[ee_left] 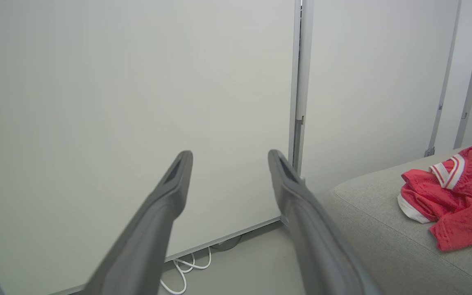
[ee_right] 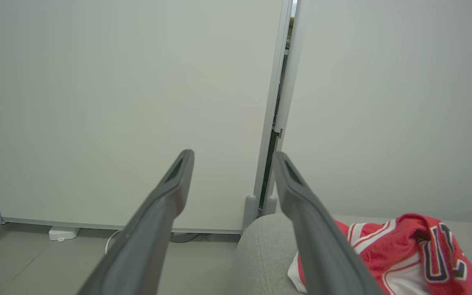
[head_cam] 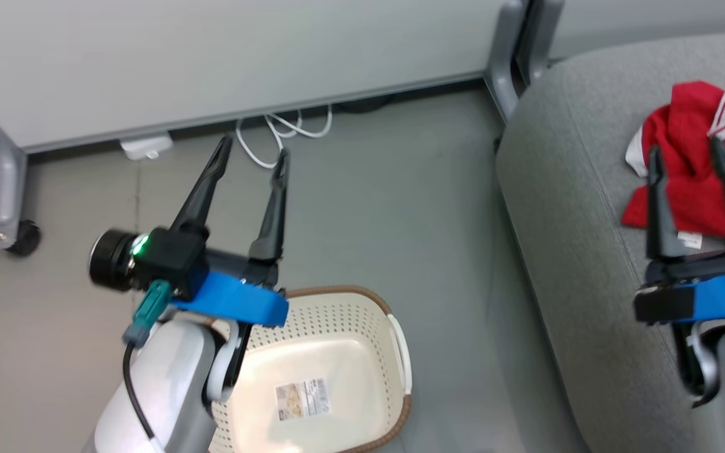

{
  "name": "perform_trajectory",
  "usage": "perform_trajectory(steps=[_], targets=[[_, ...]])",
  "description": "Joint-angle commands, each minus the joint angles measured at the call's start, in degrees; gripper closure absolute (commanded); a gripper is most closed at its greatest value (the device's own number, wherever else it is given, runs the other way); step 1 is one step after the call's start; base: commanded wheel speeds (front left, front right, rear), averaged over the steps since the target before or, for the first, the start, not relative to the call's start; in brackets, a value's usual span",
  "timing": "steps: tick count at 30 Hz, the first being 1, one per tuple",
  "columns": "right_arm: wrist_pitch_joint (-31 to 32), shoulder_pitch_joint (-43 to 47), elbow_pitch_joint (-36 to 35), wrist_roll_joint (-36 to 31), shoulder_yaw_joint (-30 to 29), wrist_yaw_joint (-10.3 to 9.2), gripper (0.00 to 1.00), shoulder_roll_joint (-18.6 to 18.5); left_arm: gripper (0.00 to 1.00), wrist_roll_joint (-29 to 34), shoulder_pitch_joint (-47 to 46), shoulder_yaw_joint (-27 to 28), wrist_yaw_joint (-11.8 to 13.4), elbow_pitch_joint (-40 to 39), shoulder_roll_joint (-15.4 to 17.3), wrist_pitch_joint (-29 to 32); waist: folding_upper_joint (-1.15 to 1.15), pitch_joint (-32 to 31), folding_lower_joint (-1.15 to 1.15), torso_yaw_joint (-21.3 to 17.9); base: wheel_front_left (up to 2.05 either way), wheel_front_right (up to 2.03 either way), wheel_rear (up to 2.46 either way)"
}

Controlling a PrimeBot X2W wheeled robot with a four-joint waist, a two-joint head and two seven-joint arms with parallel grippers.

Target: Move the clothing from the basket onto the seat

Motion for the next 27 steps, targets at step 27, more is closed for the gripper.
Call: perform_trajectory(steps=[27], targets=[[0.0, 16.2, 5.5, 2.5, 7.5, -0.01, 0.00, 5.5, 0.00, 10.4, 22.6, 23.1, -6.8, 2.1, -7.4, -0.1, -0.01, -12.5, 0.01, 8.6, 0.00, 0.00, 0.00]])
